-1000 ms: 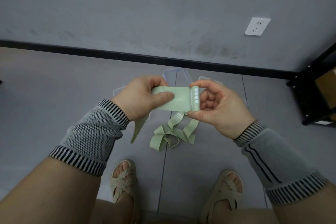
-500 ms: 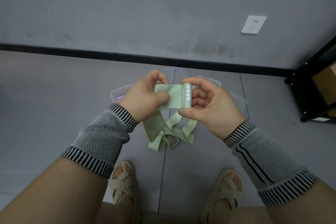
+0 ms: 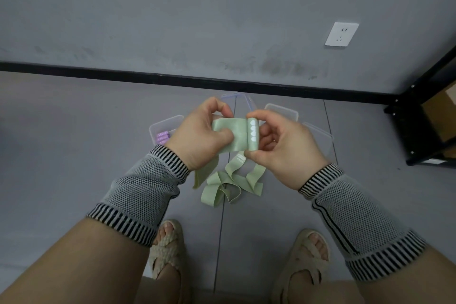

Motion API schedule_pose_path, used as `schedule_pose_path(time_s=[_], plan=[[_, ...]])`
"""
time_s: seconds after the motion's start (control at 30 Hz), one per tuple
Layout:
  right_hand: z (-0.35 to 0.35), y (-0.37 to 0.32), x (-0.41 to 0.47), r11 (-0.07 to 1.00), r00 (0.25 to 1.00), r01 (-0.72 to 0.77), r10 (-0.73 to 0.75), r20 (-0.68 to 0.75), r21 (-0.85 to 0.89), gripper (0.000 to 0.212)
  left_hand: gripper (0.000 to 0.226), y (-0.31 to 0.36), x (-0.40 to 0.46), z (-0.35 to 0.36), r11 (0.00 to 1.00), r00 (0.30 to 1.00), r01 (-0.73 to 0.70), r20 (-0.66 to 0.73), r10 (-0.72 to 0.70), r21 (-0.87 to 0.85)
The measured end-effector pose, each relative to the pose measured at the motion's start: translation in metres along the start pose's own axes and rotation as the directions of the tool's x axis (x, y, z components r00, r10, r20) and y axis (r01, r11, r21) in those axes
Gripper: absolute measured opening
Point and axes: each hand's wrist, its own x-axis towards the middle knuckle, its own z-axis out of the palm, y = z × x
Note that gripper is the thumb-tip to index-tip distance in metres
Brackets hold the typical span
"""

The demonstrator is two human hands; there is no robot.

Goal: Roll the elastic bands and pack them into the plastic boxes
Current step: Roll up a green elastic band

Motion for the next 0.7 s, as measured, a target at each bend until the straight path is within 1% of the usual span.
schedule_pose_path(time_s=[0.1,0.17,0.23,0.3,0.33,0.4,0.47,0.53,0.6,0.7], plan=[[0.002,0.004,0.002,0.996,1.000,0.005,-0.007,-0.028,-0.087,0.055,0.024,0.002,0.000,0.007,0.999,0.999,-0.003,-0.046,0.006,0.053],[0.004,0.006,0.002,0.995,0.999,0.005,-0.009,-0.041,-0.098,0.056,0.029,0.003,-0.001,0.012,0.993,0.994,-0.012,-0.102,0.024,0.117],[0.007,0.005,0.002,0.993,0.998,0.023,-0.029,-0.051,-0.113,0.056,0.033,0.002,-0.001,0.016,0.975,0.987,-0.016,-0.150,0.051,0.224],[0.009,0.006,0.001,0.991,0.997,0.045,-0.052,-0.052,-0.125,0.060,0.033,0.001,0.000,0.018,0.968,0.982,-0.032,-0.172,0.077,0.250],[0.009,0.007,0.002,0.994,0.997,0.051,-0.055,-0.047,-0.099,0.063,0.033,0.001,0.000,0.018,0.975,0.982,-0.037,-0.171,0.076,0.220],[0.007,0.007,0.002,0.997,0.999,0.033,-0.032,-0.014,0.065,0.071,0.032,0.001,0.002,0.014,0.990,0.986,-0.031,-0.157,0.053,0.140],[0.004,0.005,0.001,0.960,0.999,-0.015,0.004,0.038,0.278,0.074,0.029,0.002,0.002,0.006,0.999,0.992,-0.002,-0.127,0.007,0.044],[-0.001,0.004,0.001,0.916,0.997,-0.043,0.012,0.079,0.399,0.070,0.027,0.002,0.001,0.001,0.994,0.998,0.017,-0.056,-0.023,-0.110],[-0.004,0.003,0.000,0.891,0.993,-0.053,-0.002,0.120,0.450,0.063,0.028,0.000,0.000,-0.002,0.973,1.000,0.025,0.014,-0.022,-0.230],[-0.005,0.003,0.000,0.894,0.986,-0.055,-0.023,0.168,0.444,0.061,0.030,0.002,-0.002,-0.003,0.951,0.996,0.053,0.079,-0.030,-0.304]])
